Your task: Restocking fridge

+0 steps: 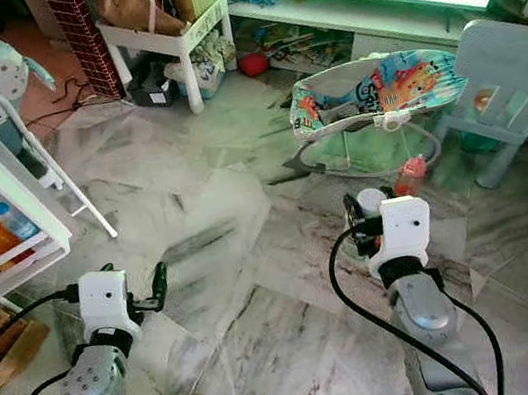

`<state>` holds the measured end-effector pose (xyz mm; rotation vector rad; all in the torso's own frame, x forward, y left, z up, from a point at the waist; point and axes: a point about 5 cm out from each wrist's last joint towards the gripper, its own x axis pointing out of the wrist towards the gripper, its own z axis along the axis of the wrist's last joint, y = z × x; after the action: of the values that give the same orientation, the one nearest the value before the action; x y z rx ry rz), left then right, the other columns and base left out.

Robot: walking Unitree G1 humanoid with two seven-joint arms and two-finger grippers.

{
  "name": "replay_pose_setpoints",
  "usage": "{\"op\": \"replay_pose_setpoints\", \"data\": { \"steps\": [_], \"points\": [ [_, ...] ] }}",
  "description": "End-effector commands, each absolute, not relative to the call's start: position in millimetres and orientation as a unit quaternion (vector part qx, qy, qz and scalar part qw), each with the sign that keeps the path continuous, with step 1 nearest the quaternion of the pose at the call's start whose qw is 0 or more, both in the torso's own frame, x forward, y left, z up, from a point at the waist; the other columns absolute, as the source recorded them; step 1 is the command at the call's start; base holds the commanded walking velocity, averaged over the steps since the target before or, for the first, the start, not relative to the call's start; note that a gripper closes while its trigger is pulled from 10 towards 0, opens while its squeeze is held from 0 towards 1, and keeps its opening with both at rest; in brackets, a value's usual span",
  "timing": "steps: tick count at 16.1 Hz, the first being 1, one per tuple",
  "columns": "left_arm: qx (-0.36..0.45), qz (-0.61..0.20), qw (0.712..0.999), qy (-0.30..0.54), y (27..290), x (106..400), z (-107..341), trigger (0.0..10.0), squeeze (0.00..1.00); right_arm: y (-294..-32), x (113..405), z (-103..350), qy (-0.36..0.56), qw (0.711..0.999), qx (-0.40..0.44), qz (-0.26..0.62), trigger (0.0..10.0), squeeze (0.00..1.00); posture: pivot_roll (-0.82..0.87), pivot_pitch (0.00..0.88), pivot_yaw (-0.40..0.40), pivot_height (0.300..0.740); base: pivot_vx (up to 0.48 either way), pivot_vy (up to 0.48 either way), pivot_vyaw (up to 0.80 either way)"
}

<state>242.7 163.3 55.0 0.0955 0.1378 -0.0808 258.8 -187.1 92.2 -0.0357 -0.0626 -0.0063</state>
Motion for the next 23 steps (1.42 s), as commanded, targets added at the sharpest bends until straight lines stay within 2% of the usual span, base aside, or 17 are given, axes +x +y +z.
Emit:
{"op": "replay_pose_setpoints", "data": {
  "steps": [1,3,10,19,23],
  "points": [
    [0.038,-0.024,0.997,0.056,168,238,61,10.0,0.0,-190,261,98,-0.045,0.999,-0.017,-0.006,10.0,0.0,0.05,0.1,-0.042,0.74,0.0,0.0,0.0],
    [0.038,-0.026,0.998,0.036,166,233,65,10.0,0.0,-190,261,98,-0.045,0.999,-0.016,-0.005,10.0,0.0,0.05,0.105,-0.043,0.74,0.0,0.0,0.0],
    [0.048,-0.043,0.997,0.046,163,220,61,10.0,0.0,-189,260,97,-0.043,0.999,-0.015,0.001,10.0,0.0,0.06,0.118,-0.044,0.74,0.0,0.0,0.0],
    [0.054,-0.036,0.997,0.045,163,220,61,10.0,0.0,-178,265,95,-0.044,0.998,-0.017,0.031,10.0,0.0,0.09,0.118,-0.055,0.74,0.0,0.0,0.0],
    [0.063,-0.043,0.997,0.034,161,234,65,10.0,0.0,-172,269,97,-0.054,0.998,-0.014,0.039,10.0,0.0,0.09,0.087,-0.038,0.74,0.0,0.0,0.7]
  ]
}}
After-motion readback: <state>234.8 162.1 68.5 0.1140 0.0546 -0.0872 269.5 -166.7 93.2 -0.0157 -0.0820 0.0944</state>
